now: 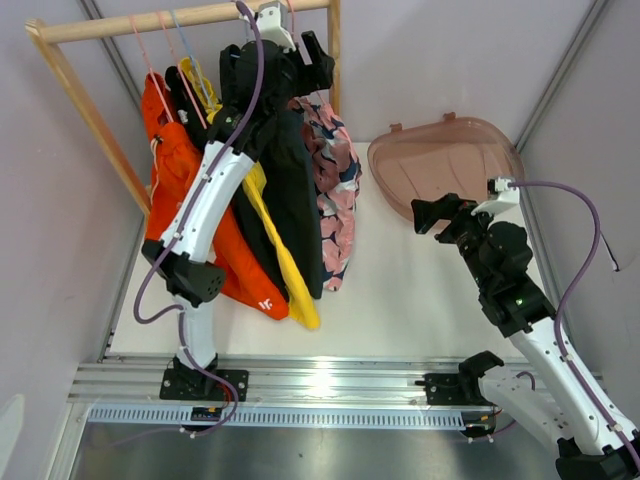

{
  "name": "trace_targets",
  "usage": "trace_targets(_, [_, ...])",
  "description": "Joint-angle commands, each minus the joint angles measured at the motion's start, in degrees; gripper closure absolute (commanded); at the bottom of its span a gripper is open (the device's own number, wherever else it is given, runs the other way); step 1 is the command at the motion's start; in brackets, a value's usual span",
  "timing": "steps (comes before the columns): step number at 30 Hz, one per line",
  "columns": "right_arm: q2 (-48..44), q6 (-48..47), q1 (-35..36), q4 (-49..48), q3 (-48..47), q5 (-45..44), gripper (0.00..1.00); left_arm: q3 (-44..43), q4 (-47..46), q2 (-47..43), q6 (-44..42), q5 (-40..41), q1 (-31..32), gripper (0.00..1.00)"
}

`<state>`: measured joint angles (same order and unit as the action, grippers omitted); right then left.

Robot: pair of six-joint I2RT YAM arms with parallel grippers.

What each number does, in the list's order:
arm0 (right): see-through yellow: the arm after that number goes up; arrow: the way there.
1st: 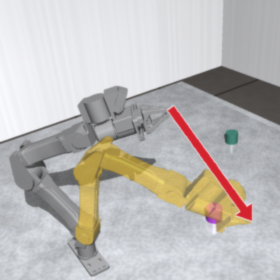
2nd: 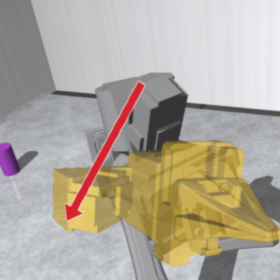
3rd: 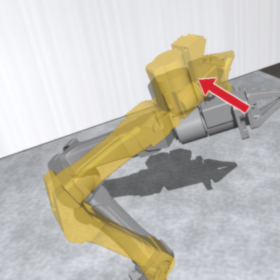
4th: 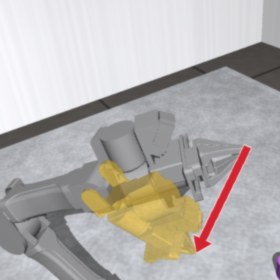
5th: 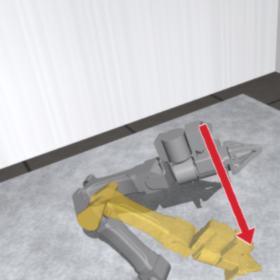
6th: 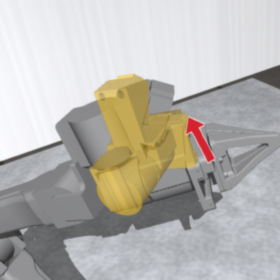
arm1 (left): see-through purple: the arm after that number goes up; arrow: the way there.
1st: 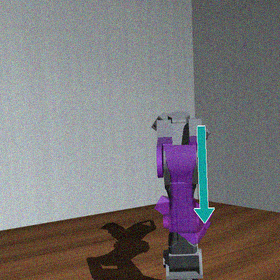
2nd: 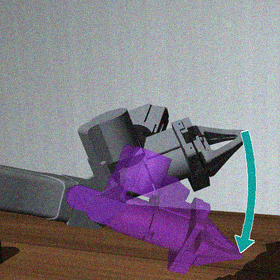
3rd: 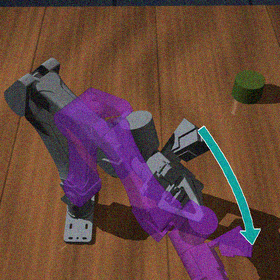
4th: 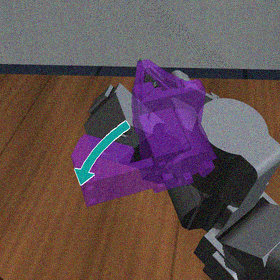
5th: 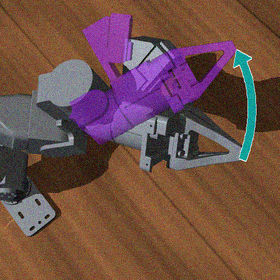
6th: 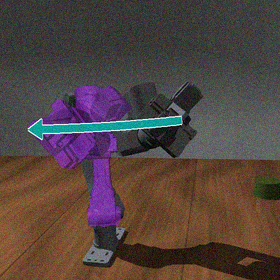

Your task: Remove the shorts from the hanger

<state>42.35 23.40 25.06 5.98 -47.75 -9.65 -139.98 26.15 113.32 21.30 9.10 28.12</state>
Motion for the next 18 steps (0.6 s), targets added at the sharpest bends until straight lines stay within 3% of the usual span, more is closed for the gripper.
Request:
trace_targets(1, [-1.0, -1.0, 0.0, 1.1, -0.3, -0.5, 0.01, -2.3, -2.0, 1.1, 1.2, 3.8, 0.2, 0.17])
trace_targets(11, [-0.5, -1.4, -0.3, 0.6, 2.1, 0.1, 0.01, 1.0, -3.6, 1.6, 1.6, 7.9, 0.4, 0.22])
trace_targets(13, [-0.3, -1.3, -0.4, 0.2, 2.7, 0.4, 0.01, 0.8, -4.6, 2.4, 1.4, 6.9, 0.4, 0.31])
trace_targets(17, [0.4, -0.9, -0.3, -0.4, 3.7, 1.3, 0.05, 0.5, -6.2, 3.2, 1.6, 5.8, 0.4, 0.71])
trace_targets(18, [0.5, -0.8, -0.4, -0.4, 3.8, 1.6, 0.06, 0.4, -6.5, 3.4, 1.5, 5.1, 0.4, 0.74])
